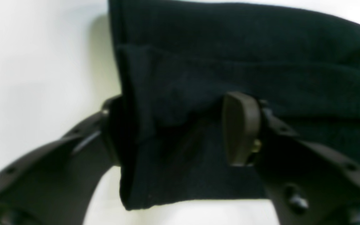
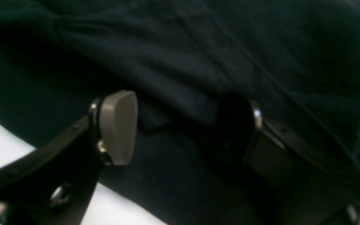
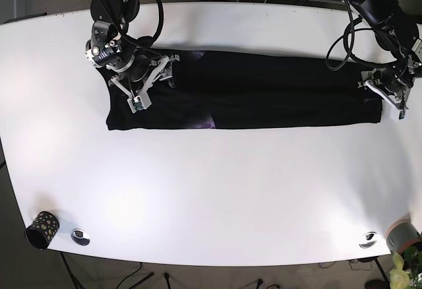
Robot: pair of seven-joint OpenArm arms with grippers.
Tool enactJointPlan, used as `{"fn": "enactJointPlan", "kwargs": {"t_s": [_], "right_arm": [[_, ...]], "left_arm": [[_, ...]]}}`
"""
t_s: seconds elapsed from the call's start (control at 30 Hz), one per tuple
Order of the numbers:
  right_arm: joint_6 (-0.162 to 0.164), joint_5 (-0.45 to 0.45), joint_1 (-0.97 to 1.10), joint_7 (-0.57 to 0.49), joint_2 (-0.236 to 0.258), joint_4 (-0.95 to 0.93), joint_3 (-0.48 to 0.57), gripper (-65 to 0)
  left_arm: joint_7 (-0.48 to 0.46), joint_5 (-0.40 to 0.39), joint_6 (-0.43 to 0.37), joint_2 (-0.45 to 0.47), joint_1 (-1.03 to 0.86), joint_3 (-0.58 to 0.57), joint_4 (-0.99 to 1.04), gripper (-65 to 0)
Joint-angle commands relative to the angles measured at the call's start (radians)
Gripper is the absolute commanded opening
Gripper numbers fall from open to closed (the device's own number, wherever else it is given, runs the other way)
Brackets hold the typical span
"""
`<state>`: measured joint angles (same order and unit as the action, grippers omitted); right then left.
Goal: Fold the T-shirt properly
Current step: 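Fold the strip end with the left gripper toward the right gripper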
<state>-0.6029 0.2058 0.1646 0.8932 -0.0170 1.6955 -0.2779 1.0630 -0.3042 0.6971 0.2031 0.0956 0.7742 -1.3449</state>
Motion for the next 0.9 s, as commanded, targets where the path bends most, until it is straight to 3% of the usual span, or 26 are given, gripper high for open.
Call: {"fn": "enactJointPlan", "kwargs": {"t_s": [0.0,0.13,0.23,0.5,0.87], "right_arm": [[-0.002,0.002,-0.006,0.007,0.002,0.008,-0.001,-22.0],[-0.002,0.002,-0.007,0.007,0.002,0.008,-0.001,-22.0],[-0.002,0.002,-0.007,0.007,0.002,0.010,-0.001,-22.0],[-0.002,0.002,-0.007,0.007,0.002,0.010,-0.001,-22.0],[-0.002,0.002,-0.007,0.007,0.002,0.010,-0.001,-22.0]], "left_arm": [[-0.013,-0.011,0.001,0.017,0.028,0.000,-0.014,-36.9],[-0.013,-0.011,0.001,0.017,0.028,-0.003,-0.017,-55.1],[-0.013,-0.011,0.001,0.020,0.023,-0.051,-0.021,-63.2],[-0.013,-0.011,0.001,0.019,-0.033,-0.143,-0.199,-63.9],[-0.013,-0.011,0.001,-0.003,-0.141,-0.444,-0.543,-63.9]]}}
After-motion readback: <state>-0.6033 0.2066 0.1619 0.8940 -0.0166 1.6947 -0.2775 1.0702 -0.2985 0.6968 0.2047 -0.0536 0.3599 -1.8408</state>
